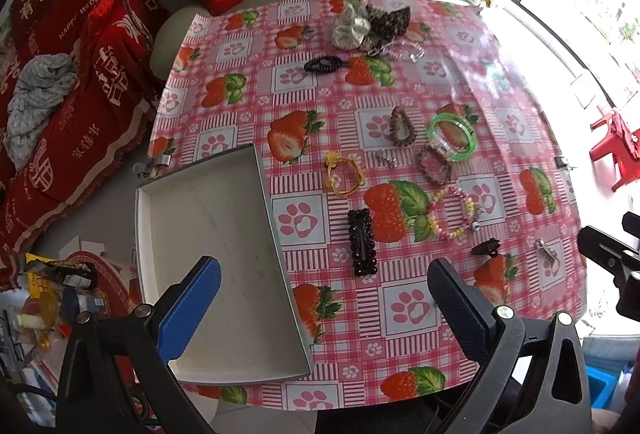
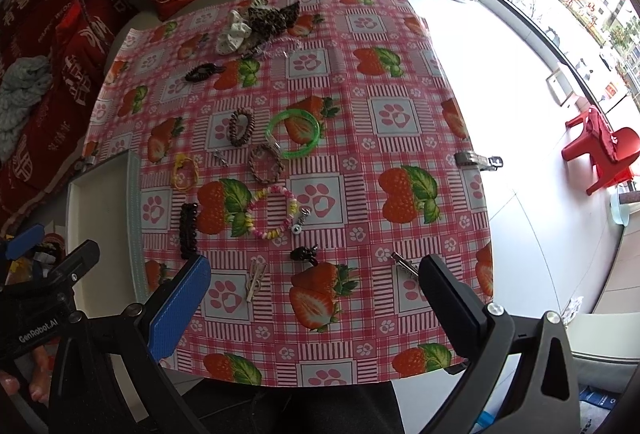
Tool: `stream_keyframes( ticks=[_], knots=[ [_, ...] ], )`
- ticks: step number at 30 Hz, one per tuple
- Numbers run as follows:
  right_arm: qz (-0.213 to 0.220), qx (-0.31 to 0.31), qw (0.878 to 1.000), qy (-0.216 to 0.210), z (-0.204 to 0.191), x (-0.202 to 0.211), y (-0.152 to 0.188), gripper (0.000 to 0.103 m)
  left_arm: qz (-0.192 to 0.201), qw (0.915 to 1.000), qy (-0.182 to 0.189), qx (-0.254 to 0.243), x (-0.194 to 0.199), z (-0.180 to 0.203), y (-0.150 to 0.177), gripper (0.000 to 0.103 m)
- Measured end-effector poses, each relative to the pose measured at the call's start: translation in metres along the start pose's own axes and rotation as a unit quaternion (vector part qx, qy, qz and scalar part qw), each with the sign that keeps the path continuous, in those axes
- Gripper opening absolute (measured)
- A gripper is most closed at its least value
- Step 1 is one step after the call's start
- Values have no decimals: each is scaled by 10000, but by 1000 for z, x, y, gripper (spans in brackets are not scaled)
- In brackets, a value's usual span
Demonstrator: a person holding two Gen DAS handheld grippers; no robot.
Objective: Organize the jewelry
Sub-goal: 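Grasp the green bangle with the right tool while the left tool grasps the yellow hair tie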
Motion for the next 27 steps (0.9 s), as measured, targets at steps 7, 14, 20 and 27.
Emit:
stream_keyframes(
  ticks=[7, 14, 20, 27],
  knots=[
    [-275, -80, 9996, 51, 16, -33, -11, 103, -180, 9998, 105, 65, -37, 4, -18, 103],
    [-430, -30, 9990, 64, 25, -77, -38, 103, -198, 9995, 236, 56, -81, 15, -47, 103],
    [-446, 6, 9990, 3, 24, -116, -72, 103, -222, 9994, 279, 53, -117, 24, -70, 99],
    [-488, 89, 9986, -165, 13, -155, -102, 103, -350, 9989, 239, 186, -155, 21, -82, 86]
  ],
)
Point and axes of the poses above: each gripper's, at about its wrist camera, not at the fingertips, and x roughly against the way its jaws point, z to its right, y to its underside, the point moved 4 cm from there along -x, roughly the way its jaws point, and after that the axes turned 11 degrees about -x, right-handed, at the moved point
